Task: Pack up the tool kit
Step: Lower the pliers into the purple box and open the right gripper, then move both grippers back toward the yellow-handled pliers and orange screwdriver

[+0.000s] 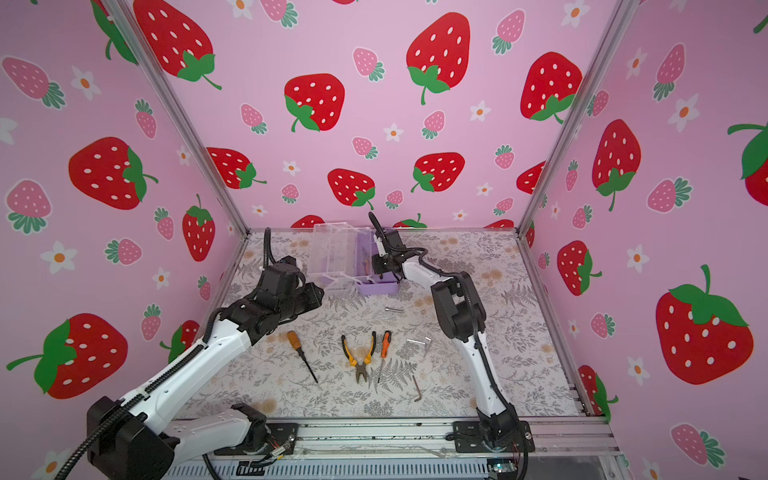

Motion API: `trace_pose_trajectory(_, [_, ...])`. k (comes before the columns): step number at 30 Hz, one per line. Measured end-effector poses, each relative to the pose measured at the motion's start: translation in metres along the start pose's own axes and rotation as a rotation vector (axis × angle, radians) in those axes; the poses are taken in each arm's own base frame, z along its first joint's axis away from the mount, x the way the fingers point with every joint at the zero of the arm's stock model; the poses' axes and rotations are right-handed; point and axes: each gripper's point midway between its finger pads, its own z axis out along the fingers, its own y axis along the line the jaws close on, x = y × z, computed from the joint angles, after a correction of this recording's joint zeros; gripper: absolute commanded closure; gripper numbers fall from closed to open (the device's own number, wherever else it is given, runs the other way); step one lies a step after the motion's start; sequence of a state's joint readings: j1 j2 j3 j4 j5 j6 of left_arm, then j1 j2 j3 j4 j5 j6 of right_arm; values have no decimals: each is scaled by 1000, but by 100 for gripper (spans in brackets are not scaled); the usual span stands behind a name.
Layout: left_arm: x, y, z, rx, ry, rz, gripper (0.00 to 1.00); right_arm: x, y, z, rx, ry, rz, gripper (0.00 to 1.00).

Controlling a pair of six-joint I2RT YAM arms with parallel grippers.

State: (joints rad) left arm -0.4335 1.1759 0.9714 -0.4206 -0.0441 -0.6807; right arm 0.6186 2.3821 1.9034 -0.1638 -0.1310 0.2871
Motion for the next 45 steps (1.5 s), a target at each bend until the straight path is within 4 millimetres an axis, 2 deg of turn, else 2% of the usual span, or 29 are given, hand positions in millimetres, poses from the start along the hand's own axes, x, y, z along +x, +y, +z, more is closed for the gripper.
trace_pose_trajectory(2, [1, 1, 0, -5, 4, 3, 73, -5, 2, -8, -8, -8, -1, 62])
trace_pose_trajectory(5, [3, 3, -1, -15, 13, 7, 72, -24, 6, -32, -12, -50, -5, 62])
trace_pose_trajectory(8, [9, 6, -2, -35, 30, 19, 69, -51, 11, -71, -5, -121, -14, 62])
trace_pose_trajectory(12, [23, 5, -4, -52, 63, 46, 62, -79, 18, -136, 16, -251, -21, 62])
trace_pose_trajectory(14, [31, 4, -5, -64, 82, 66, 59, -83, 18, -163, 30, -304, -17, 62])
trace_pose_trajectory(16, [40, 2, -7, -77, 98, 93, 57, -77, 16, -185, 46, -339, -11, 62])
trace_pose_trajectory(20, [65, 2, -10, -102, 141, 154, 54, -43, 10, -206, 67, -336, 21, 56])
trace_pose_trajectory(24, [88, 6, -8, -122, 181, 180, 51, 10, 15, -211, 92, -271, 20, 45])
trace_pose_trajectory(26, [95, 10, -7, -136, 196, 183, 49, 33, 33, -213, 75, -243, -14, 41])
trace_pose_trajectory(31, [110, 16, -6, -158, 213, 180, 47, 95, 101, -228, -38, -207, -164, 37])
trace_pose_trajectory(33, [116, 19, -6, -163, 216, 182, 47, 116, 119, -230, -69, -190, -207, 37])
trace_pose_trajectory(35, [123, 21, -8, -162, 218, 181, 47, 135, 122, -227, -72, -163, -223, 37])
trace_pose_trajectory(40, [147, 29, -7, -163, 233, 181, 47, 189, 112, -216, -49, -69, -226, 42])
trace_pose_trajectory(45, [170, 32, -5, -180, 261, 203, 51, 225, 107, -216, -55, -11, -219, 48])
